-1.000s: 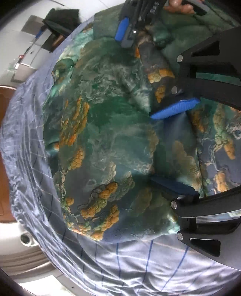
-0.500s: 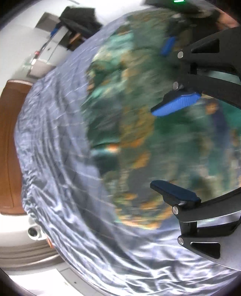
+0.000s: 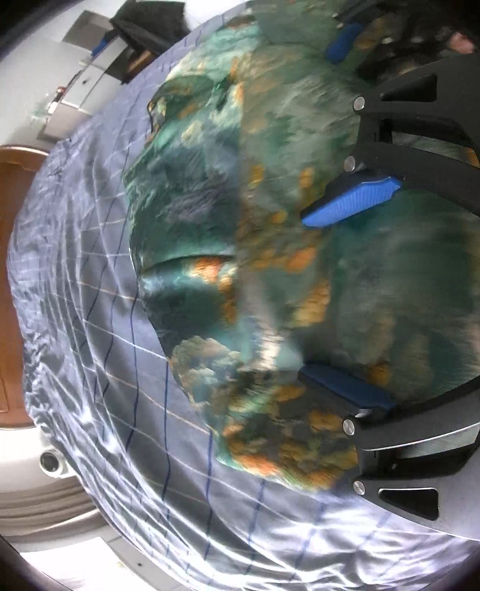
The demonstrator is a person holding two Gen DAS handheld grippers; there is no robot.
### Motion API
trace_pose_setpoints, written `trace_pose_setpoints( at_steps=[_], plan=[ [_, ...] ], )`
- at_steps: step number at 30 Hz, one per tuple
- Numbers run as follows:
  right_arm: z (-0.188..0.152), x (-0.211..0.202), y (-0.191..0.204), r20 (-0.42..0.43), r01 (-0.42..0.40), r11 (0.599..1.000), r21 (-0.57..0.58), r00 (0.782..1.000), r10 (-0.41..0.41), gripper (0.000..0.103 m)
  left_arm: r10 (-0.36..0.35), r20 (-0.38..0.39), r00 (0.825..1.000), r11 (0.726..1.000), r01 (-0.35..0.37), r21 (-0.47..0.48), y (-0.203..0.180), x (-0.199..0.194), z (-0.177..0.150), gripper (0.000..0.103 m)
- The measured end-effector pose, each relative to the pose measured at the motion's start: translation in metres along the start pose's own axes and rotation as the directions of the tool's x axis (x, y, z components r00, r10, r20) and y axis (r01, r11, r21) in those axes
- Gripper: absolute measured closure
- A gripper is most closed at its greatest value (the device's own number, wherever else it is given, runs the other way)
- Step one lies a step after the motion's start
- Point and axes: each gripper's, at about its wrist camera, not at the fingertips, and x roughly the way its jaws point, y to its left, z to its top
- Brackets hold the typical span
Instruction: Fold large clothes
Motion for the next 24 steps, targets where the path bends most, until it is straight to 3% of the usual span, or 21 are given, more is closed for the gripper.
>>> trace_pose_setpoints(
  at_steps=[4,7,13,14,16,19,24],
  plan=[
    [0.0,0.0,0.003,0.004,0.019,1.0,-0.016,1.0,-0.019,0.055,0.003,0.006,1.0,0.999,-0.003,0.045,-0.005,-0.024,-0.018,0.024],
    [0.0,0.001,0.006,0.0,0.035,0.999,-0.028,0.999,-0.035,0.055,0.012,0.005,1.0,0.995,-0.012,0.096,-0.01,-0.048,-0.039,0.017],
    [0.01,-0.009,0.007,-0.041,0.051,0.998,-0.03,0.998,-0.052,0.055,-0.021,0.029,0.999,0.991,0.017,0.135,-0.02,-0.107,-0.104,0.011],
    [0.012,-0.018,0.009,-0.041,0.068,0.997,-0.022,0.997,-0.069,0.053,-0.025,0.043,0.999,0.99,0.019,0.137,-0.021,-0.117,-0.114,0.008],
    [0.01,-0.038,0.011,-0.018,0.09,0.996,0.007,0.996,-0.09,0.024,-0.043,0.07,0.997,0.99,0.033,0.134,-0.027,-0.135,-0.138,0.007],
    [-0.005,-0.081,0.017,0.049,0.066,0.997,0.032,0.997,-0.067,0.021,-0.051,0.083,0.995,0.989,0.039,0.142,-0.037,-0.148,-0.162,0.007],
    [-0.06,-0.149,0.029,0.108,0.093,0.996,0.016,0.99,-0.095,0.021,-0.067,0.081,0.994,0.984,0.052,0.171,-0.056,-0.165,-0.192,0.007]
  ],
)
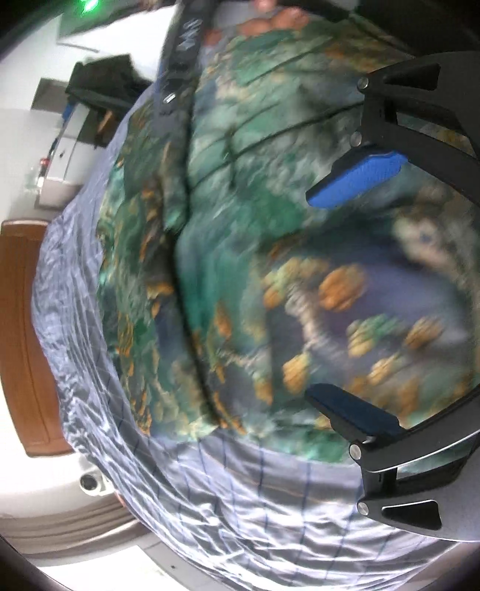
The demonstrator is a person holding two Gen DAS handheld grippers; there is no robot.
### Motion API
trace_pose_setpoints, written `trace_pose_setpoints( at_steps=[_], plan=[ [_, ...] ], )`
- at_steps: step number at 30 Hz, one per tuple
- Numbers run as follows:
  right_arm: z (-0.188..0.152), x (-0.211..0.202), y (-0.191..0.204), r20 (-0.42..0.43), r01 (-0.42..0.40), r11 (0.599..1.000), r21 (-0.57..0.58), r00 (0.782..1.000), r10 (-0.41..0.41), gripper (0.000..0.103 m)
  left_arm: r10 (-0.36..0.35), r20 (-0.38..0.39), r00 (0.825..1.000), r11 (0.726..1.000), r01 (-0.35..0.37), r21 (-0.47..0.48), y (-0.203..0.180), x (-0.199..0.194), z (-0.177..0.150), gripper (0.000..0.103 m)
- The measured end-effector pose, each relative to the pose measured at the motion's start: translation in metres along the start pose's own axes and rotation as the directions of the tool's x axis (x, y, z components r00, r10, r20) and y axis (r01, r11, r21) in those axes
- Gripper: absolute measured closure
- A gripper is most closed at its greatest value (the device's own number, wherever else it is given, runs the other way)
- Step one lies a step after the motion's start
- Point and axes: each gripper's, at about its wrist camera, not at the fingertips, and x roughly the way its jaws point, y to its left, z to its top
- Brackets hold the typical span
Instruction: Fold large clothes
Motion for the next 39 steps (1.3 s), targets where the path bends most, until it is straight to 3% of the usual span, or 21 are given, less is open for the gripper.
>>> trace_pose_setpoints(
  at_steps=[6,11,21,39],
  plan=[
    [-0.066,-0.062,-0.005,0.019,0.085,0.996,0.001,0.996,-0.085,0.021,-0.021,0.033,0.999,1.0,0.021,0.005,-0.014,-0.028,-0.017,0.007],
    [-0.098,-0.09,-0.018,0.028,0.131,0.99,0.053,0.991,-0.132,0.021,-0.016,0.046,0.999,1.0,0.016,0.005,-0.023,-0.036,-0.024,0.007],
    [-0.11,-0.113,-0.015,0.115,0.157,0.986,0.058,0.98,-0.163,0.021,0.009,0.064,0.998,1.0,-0.008,-0.004,-0.029,-0.049,-0.039,0.007],
    [-0.115,-0.114,0.001,0.109,0.141,0.99,0.021,0.984,-0.143,0.021,0.024,0.065,0.998,0.999,-0.021,-0.044,-0.018,-0.051,-0.041,0.007]
  ],
)
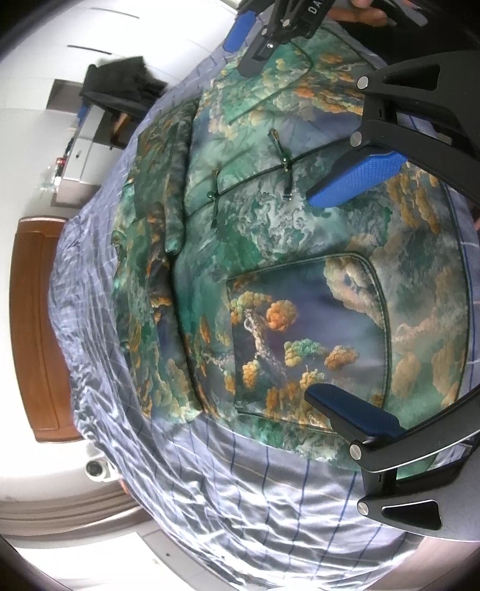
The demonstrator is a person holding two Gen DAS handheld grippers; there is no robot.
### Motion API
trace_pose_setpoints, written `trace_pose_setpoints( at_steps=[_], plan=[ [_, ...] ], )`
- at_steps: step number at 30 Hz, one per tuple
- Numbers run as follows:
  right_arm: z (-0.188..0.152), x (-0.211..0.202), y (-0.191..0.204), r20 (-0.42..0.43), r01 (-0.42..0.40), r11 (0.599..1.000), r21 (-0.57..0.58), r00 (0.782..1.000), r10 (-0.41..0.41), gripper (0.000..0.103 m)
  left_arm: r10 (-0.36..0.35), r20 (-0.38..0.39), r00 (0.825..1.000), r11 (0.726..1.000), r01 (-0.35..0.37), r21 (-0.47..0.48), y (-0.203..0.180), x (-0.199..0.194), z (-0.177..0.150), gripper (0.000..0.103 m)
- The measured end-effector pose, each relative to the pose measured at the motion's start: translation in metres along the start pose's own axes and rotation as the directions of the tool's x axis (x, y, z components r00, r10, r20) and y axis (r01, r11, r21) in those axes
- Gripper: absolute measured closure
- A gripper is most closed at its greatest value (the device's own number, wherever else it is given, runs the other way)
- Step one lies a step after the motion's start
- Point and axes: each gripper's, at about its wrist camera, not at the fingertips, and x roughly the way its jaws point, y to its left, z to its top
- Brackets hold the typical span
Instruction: Fold large clothes
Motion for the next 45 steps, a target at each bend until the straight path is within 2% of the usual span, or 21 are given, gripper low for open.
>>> trace_pose_setpoints(
  at_steps=[18,22,25,27,29,30,32,34,38,41,45],
  plan=[
    [0.0,0.0,-0.001,-0.007,0.01,1.0,0.003,1.0,-0.01,0.021,0.028,0.001,1.0,0.999,-0.028,-0.031,0.016,-0.004,0.005,0.006],
    [0.003,-0.002,-0.01,-0.008,0.031,1.0,-0.004,0.999,-0.031,0.021,0.057,0.013,0.998,0.994,-0.055,-0.094,0.053,-0.01,0.011,0.004],
    [0.007,-0.009,-0.032,-0.001,0.068,0.998,0.001,0.998,-0.068,0.021,0.06,-0.01,0.998,0.976,-0.061,-0.21,0.103,-0.008,0.01,0.004],
    [0.006,-0.012,-0.056,-0.026,0.097,0.995,0.014,0.995,-0.096,0.021,0.034,-0.064,0.997,0.95,-0.053,-0.307,0.138,0.0,0.005,0.004],
    [-0.001,-0.013,-0.084,-0.069,0.128,0.991,0.036,0.99,-0.125,0.021,-0.039,-0.103,0.994,0.924,-0.003,-0.382,0.162,0.008,-0.003,0.004],
    [-0.005,-0.013,-0.096,-0.093,0.143,0.989,0.046,0.986,-0.138,0.021,-0.096,-0.128,0.987,0.909,0.035,-0.415,0.172,0.015,-0.009,0.004],
    [-0.017,-0.012,-0.127,-0.162,0.169,0.982,0.08,0.975,-0.154,0.021,-0.166,-0.171,0.971,0.892,0.074,-0.445,0.178,0.028,-0.02,0.004],
    [-0.027,-0.009,-0.15,-0.227,0.154,0.98,0.127,0.966,-0.122,0.021,-0.21,-0.199,0.957,0.895,0.106,-0.433,0.174,0.039,-0.029,0.004],
    [-0.048,0.001,-0.183,-0.313,0.025,0.964,0.264,0.948,0.061,0.021,-0.283,-0.25,0.926,0.899,0.165,-0.407,0.155,0.06,-0.041,0.004],
    [-0.062,0.011,-0.187,-0.334,-0.046,0.95,0.309,0.93,0.154,0.021,-0.268,-0.264,0.926,0.921,0.166,-0.353,0.141,0.061,-0.04,0.004],
    [-0.072,0.028,-0.185,-0.369,-0.074,0.955,0.288,0.912,0.182,0.021,-0.288,-0.274,0.918,0.917,0.181,-0.356,0.133,0.063,-0.041,0.004]
  ],
)
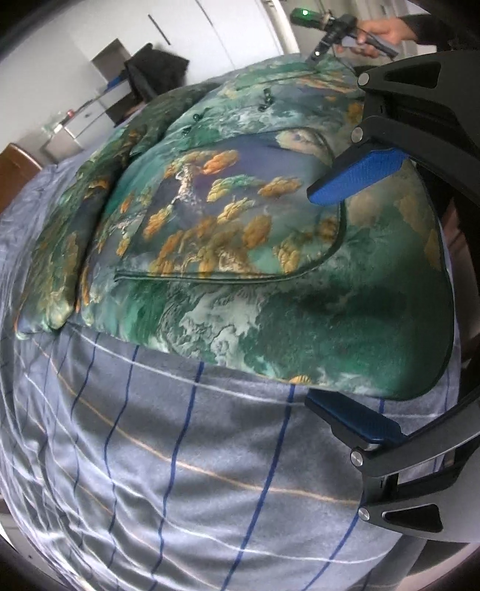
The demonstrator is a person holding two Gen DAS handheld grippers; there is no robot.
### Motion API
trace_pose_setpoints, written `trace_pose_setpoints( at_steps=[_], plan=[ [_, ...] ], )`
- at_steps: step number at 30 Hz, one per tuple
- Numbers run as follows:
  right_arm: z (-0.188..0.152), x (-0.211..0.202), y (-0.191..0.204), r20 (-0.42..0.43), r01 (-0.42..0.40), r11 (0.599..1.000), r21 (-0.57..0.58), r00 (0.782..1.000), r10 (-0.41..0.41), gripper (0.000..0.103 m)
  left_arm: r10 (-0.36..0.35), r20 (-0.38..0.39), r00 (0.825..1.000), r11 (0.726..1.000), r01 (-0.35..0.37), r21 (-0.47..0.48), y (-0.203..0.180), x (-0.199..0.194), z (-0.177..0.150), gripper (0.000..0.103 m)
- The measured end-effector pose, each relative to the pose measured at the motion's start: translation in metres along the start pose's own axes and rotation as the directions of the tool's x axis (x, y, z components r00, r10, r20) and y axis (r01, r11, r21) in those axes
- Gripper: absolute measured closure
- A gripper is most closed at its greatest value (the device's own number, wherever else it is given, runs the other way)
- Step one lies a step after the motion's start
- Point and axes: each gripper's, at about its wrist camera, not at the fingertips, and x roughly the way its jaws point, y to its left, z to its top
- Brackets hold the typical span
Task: Fold large clothes
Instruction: 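Grasp the jacket hem with both grippers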
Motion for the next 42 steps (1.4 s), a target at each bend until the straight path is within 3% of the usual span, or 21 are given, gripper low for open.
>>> trace_pose_setpoints(
  at_steps=[3,6,9,10,11,13,18,24,29,35,38,42],
  plan=[
    [0.002,0.006,-0.004,-0.033,-0.068,0.997,0.026,0.997,0.069,0.021,-0.008,-0.016,1.0,1.0,0.008,0.015,-0.005,-0.001,-0.002,0.01],
    [0.005,0.009,0.0,-0.079,-0.09,0.996,0.009,0.993,0.091,0.021,0.018,-0.018,1.0,0.999,-0.018,0.027,-0.009,-0.003,-0.004,0.027],
    [0.01,0.012,0.006,-0.127,-0.088,0.996,0.006,0.988,0.088,0.022,0.016,-0.022,1.0,0.999,-0.015,0.028,-0.013,-0.007,-0.004,0.059],
    [0.012,0.013,0.009,-0.134,-0.087,0.996,0.01,0.987,0.088,0.026,0.021,-0.023,1.0,0.999,-0.02,0.035,-0.015,-0.01,-0.003,0.075],
    [0.014,0.012,0.012,-0.142,-0.087,0.996,0.011,0.986,0.088,0.03,0.031,-0.021,0.999,0.999,-0.03,0.039,-0.015,-0.014,-0.002,0.083],
    [0.017,0.01,0.018,-0.148,-0.083,0.997,-0.001,0.986,0.082,0.058,0.026,-0.016,1.0,0.999,-0.025,0.028,-0.015,-0.021,0.002,0.087],
    [0.027,-0.014,0.033,-0.119,-0.08,0.996,-0.044,0.99,0.074,0.079,0.007,0.031,0.999,1.0,-0.007,0.01,-0.02,-0.045,0.007,0.091],
    [0.035,-0.048,0.054,-0.054,-0.087,0.991,-0.097,0.995,0.082,0.086,-0.03,0.075,0.997,0.999,0.031,-0.009,-0.022,-0.067,0.009,0.092],
    [0.039,-0.057,0.062,-0.039,-0.116,0.987,-0.11,0.993,0.112,0.087,-0.014,0.074,0.997,1.0,0.014,0.003,-0.02,-0.079,0.005,0.093],
    [0.028,-0.064,0.058,-0.09,-0.149,0.984,-0.098,0.986,0.141,0.087,0.011,0.026,1.0,0.999,-0.01,-0.04,0.004,-0.095,-0.025,0.093],
    [0.014,-0.071,0.059,-0.133,-0.173,0.98,-0.095,0.978,0.16,0.087,0.029,-0.054,0.998,0.997,-0.032,-0.066,0.014,-0.101,-0.053,0.093],
    [-0.015,-0.081,0.061,-0.224,-0.21,0.975,-0.078,0.956,0.188,0.089,0.077,-0.131,0.988,0.997,-0.079,-0.013,0.012,-0.118,-0.08,0.093]
  ],
)
